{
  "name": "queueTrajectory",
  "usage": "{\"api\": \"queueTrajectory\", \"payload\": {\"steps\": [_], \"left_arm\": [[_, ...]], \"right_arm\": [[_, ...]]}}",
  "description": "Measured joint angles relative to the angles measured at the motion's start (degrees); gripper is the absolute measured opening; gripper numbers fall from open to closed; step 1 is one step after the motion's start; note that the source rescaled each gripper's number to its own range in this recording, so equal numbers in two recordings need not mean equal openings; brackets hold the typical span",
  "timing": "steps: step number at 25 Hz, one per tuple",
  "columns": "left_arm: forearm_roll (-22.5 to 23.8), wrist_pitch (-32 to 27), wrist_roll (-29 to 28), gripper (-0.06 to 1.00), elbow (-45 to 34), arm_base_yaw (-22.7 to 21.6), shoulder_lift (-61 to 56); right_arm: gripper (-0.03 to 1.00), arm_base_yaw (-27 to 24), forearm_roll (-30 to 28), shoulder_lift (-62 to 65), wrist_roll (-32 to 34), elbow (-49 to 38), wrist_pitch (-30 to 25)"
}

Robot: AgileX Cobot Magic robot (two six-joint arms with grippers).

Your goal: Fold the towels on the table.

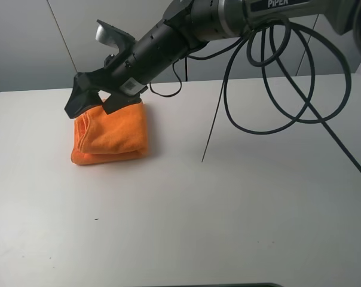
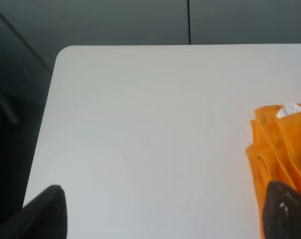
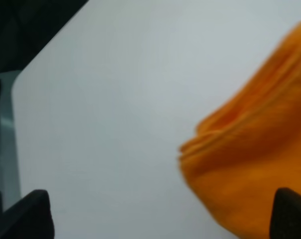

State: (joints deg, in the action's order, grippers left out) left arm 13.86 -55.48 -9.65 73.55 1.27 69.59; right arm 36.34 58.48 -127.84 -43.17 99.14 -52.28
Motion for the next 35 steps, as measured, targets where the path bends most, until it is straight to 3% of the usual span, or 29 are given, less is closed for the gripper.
{"api": "queueTrajectory", "payload": {"steps": [7, 11, 16, 20, 24, 28, 31, 35], "left_arm": [[-2.57, -1.28, 4.42, 1.0, -3.34, 0.0, -5.84], [-2.94, -1.61, 5.09, 1.0, -8.12, 0.0, -10.81], [-3.29, -2.3, 5.08, 1.0, -15.42, 0.0, -18.81], [-3.29, -2.45, 4.52, 1.0, -21.89, 0.0, -26.36], [-5.43, -2.32, 4.3, 1.0, -26.81, 0.0, -34.18], [-11.55, -2.23, 4.84, 1.0, -29.08, 0.0, -41.25], [-14.48, -2.23, 5.17, 1.0, -30.23, 0.0, -46.0], [-14.74, -3.13, 5.41, 1.0, -31.99, 0.0, -51.07]], "right_arm": [[0.93, -17.54, -4.82, 4.19, 6.14, 0.0, -4.91], [0.93, -25.03, -10.53, 9.56, 10.69, -1.37, -7.31], [0.93, -34.89, -15.02, 18.39, 13.81, -10.91, -7.49], [0.93, -42.79, -15.99, 30.79, 14.13, -22.8, -3.41], [0.93, -44.29, -18.03, 45.8, 14.13, -33.96, 1.84], [0.93, -42.37, -20.63, 61.95, 14.03, -42.32, 5.14], [0.98, -40.55, -22.6, 72.75, 14.14, -46.77, 6.13], [1.0, -39.8, -24.75, 87.13, 15.2, -51.25, 3.99]]}}
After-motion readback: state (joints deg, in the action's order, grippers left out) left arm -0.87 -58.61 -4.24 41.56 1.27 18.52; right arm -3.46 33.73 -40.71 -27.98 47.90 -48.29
